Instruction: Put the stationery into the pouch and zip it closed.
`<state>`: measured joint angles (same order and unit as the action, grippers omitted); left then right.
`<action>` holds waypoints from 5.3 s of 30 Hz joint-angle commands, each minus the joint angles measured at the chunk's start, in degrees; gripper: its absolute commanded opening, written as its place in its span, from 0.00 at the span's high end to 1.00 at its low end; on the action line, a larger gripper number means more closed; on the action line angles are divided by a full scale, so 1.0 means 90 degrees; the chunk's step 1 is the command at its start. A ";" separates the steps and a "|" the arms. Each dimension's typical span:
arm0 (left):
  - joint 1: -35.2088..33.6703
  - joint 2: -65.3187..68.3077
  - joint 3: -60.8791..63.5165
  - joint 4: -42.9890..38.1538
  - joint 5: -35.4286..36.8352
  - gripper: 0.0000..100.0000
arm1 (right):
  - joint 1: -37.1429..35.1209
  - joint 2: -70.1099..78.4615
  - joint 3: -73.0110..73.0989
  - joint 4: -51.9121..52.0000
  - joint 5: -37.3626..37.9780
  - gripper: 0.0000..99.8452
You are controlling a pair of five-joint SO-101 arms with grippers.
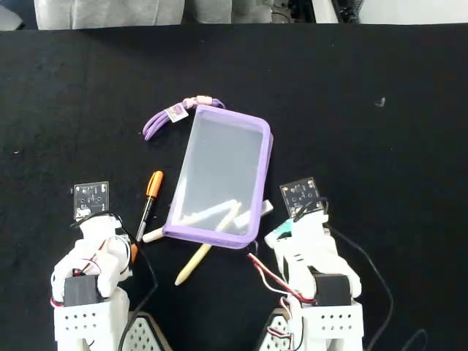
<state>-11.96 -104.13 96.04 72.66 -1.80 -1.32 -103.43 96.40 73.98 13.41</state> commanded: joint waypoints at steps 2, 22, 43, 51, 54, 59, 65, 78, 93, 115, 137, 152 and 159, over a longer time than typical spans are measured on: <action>-0.0034 -0.0029 0.0151 0.0029 -0.0029 0.97 | 0.0078 -0.0435 0.0005 0.0010 0.0029 0.99; -0.0034 -0.0029 0.0151 0.0029 -0.0029 0.97 | 0.0078 -0.0435 0.0005 0.0010 0.0029 0.99; -0.0034 -0.0029 0.0151 0.0029 -0.0029 0.97 | 0.0078 -0.0435 0.0005 0.0010 0.0029 0.99; -0.0034 -0.0029 0.0151 0.0029 -0.0029 0.97 | 0.0078 -0.0435 0.0005 0.0010 0.0029 0.99; -0.0034 -0.0029 0.0151 0.0029 -0.0029 0.97 | 0.0078 -0.0435 0.0005 0.0010 0.0029 0.99; -0.0034 -0.0029 0.0151 0.0029 -0.0029 0.97 | 0.0078 -0.0435 0.0005 0.0010 0.0020 0.99; -0.0034 -0.0029 0.0151 0.0029 -0.0029 0.97 | 0.0068 -0.0435 0.0005 0.0010 -0.0020 0.99; -0.0034 -0.0029 0.0151 0.0029 -0.0029 0.97 | 0.0059 -0.0435 0.0005 0.0010 -0.0020 0.99; -0.0034 -0.0029 0.0151 0.0029 -0.0029 0.97 | 0.0078 -0.0435 0.0005 0.0010 0.0020 0.99; -0.0034 -0.0029 0.0151 0.0029 -0.0029 0.97 | 0.0107 -0.0405 -0.1177 -0.1602 0.1006 0.98; -0.0034 -0.0029 0.0151 0.0029 -0.0029 0.97 | 0.0059 0.0269 -0.3053 -0.1094 0.1768 0.80; -0.0034 -0.0029 0.0151 0.0029 -0.0029 0.97 | -0.1348 0.4889 -0.5846 -0.1856 0.0723 0.80; -0.0034 -0.0029 0.0151 0.0029 -0.0029 0.97 | -0.1944 0.7077 -0.6862 -0.2823 0.0684 0.80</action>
<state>-11.96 -104.13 96.04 72.66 -1.80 -15.65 -49.36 41.80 54.02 20.09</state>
